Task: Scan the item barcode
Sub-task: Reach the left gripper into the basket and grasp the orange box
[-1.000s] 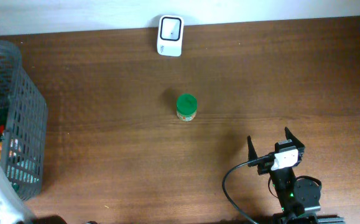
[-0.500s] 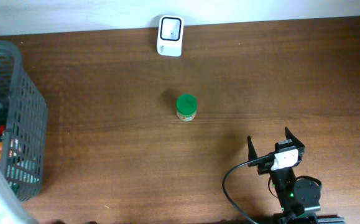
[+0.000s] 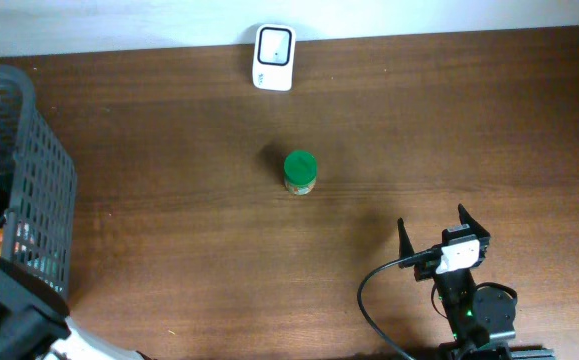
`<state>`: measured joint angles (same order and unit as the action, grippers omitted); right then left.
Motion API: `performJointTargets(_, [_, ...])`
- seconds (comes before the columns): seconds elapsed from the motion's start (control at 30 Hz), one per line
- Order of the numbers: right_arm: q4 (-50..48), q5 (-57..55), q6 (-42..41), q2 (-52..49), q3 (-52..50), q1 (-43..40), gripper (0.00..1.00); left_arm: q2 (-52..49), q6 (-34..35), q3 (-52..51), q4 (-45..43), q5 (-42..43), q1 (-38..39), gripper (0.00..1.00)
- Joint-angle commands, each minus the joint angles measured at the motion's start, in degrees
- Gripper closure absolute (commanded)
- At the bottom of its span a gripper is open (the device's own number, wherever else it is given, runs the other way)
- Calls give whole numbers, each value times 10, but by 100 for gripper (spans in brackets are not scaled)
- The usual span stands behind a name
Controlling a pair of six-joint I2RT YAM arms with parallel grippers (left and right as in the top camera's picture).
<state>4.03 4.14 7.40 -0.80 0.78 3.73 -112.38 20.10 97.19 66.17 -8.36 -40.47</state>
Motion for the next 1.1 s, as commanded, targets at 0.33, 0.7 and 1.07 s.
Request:
performJointTargets(0.33, [0,3,-8,5,-5,-4,1,-111,47,0,-60,-50,-2,48])
performJointTargets(0.7, [0,3,-8,5,-5,-4,2,-117,33,31,-30,-52,-2,100])
performJointTargets(1.07, [0,3,-8,5,-5,-4,2,130,29,244,40,9,28,100])
